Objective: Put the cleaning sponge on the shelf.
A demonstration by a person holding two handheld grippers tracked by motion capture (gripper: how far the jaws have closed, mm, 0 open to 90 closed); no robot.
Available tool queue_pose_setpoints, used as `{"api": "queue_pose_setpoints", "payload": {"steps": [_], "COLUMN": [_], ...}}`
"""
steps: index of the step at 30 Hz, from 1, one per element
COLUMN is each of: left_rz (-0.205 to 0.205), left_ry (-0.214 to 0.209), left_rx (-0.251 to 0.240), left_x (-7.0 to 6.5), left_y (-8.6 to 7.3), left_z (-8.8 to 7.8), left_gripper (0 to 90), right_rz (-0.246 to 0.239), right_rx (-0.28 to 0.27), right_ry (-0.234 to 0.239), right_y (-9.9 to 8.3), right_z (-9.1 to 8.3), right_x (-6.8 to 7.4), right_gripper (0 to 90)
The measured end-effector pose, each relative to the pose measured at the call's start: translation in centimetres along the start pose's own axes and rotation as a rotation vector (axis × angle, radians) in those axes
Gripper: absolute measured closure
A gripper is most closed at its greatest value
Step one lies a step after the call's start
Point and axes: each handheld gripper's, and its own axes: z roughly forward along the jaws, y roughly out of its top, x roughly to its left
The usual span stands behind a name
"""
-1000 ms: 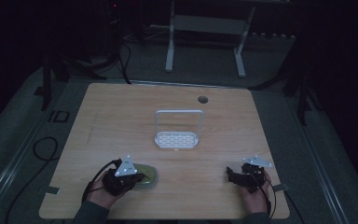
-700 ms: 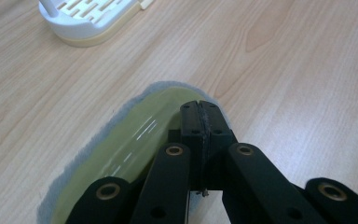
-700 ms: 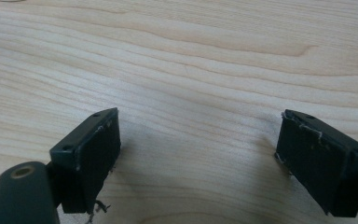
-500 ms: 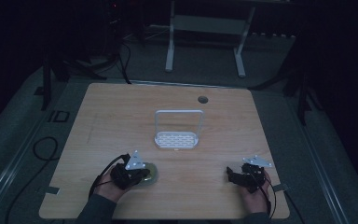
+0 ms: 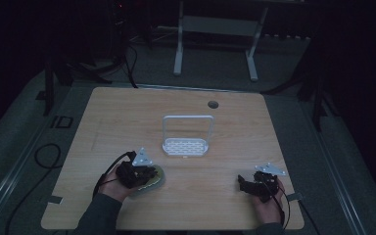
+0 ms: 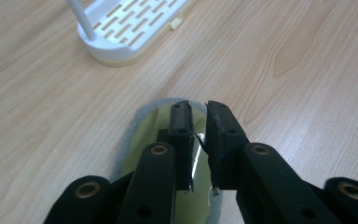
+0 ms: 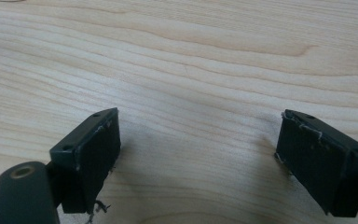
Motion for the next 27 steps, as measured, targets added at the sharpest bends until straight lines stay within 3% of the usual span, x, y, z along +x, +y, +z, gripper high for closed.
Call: {"api": "queue_pose_setpoints", "payload": {"steps": [11,27], "left_rz": [-0.025,-0.025], "left_ry": [0.006,-0.013], "left_rx": [0.037,0.129], "left_x": [1.3,2.3], "left_y": [0.5,0.8], "left_z": [-0.8,-0.8], "left_gripper": [66.3,60.8], "right_rz": [0.0,0.0], "right_rx": [0.0,0.0], "right_ry": [0.0,0.0], "right_y": [0.0,0.0], "right_z": [0.0,0.0], "right_x": [0.0,0.0], "right_gripper": [13.0,13.0]}}
